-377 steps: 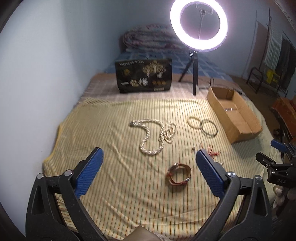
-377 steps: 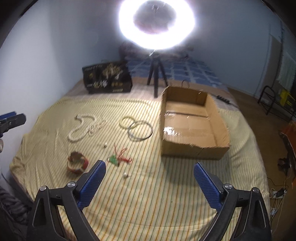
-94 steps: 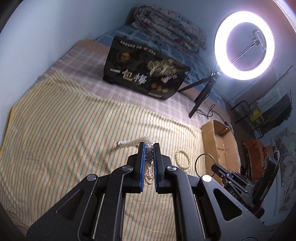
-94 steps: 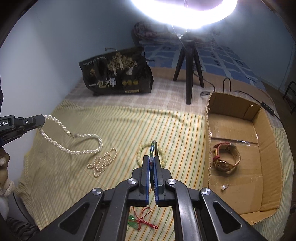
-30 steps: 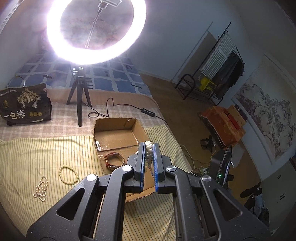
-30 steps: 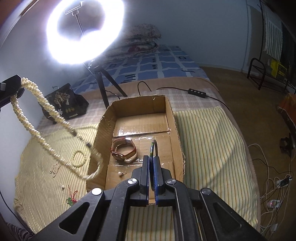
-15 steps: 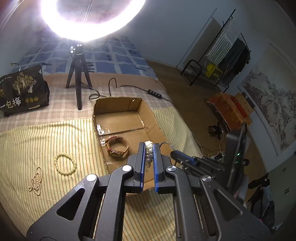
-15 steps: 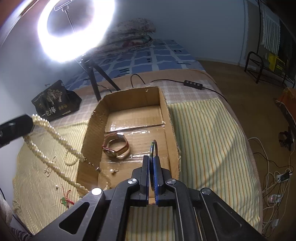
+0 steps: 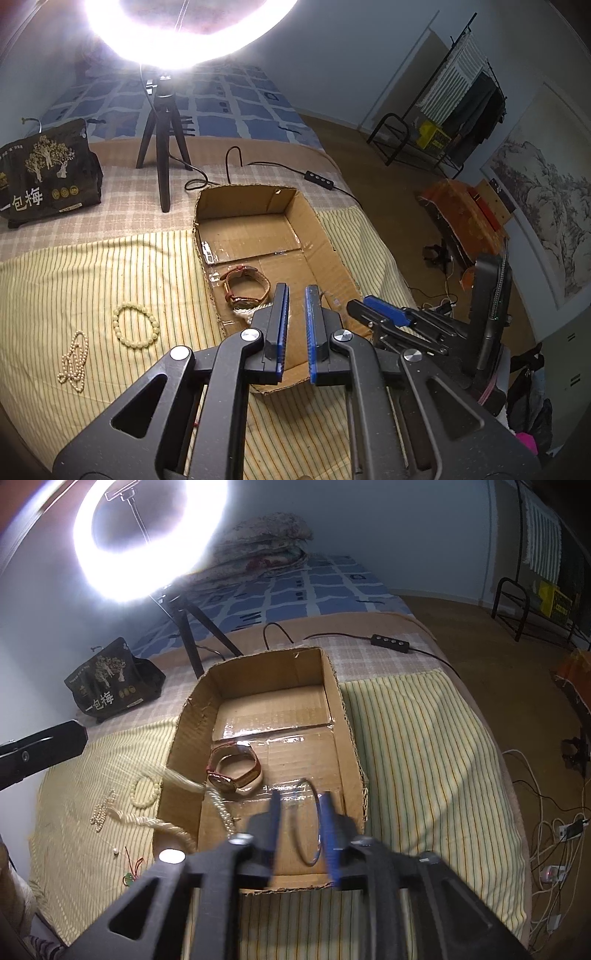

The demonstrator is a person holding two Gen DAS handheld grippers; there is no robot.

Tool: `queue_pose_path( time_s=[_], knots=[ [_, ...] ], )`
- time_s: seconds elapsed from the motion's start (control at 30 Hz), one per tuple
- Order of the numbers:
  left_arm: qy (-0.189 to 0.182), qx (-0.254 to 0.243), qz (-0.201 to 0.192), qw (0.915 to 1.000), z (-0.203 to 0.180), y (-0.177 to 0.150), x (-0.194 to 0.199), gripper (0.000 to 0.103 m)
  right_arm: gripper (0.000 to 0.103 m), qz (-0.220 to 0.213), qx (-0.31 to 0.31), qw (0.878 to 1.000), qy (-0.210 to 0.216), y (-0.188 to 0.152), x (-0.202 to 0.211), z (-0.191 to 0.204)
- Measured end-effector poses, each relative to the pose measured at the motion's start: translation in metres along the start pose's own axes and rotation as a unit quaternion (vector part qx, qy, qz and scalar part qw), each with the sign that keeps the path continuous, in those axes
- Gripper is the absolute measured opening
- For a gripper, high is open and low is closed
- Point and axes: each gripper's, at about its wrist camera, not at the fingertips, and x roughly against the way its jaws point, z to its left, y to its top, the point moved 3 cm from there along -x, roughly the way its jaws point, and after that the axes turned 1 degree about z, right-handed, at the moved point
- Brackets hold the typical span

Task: Organize jewelry
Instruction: 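Open left tool over the box releasing the necklace while right tool releases the bangle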

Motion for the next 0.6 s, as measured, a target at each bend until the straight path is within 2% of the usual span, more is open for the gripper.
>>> queue_pose_path(
  time_s=[0.1,0.27,0.6],
  knots=[
    [0.005,-0.002,0.001,1.0,0.003,-0.001,0.001,0.009,0.03,0.001,0.003,1.0,-0.001,-0.001,0.0,0.002],
    [0.013,0.008,0.002,0.9999,0.016,-0.005,0.004,0.009,0.037,0.0,0.002,1.0,-0.006,-0.002,0.001,0.002],
    [0.045,0.004,-0.004,0.999,0.039,-0.013,0.02,0.009,0.044,-0.009,0.003,1.0,-0.001,-0.001,0.01,0.009]
  ],
)
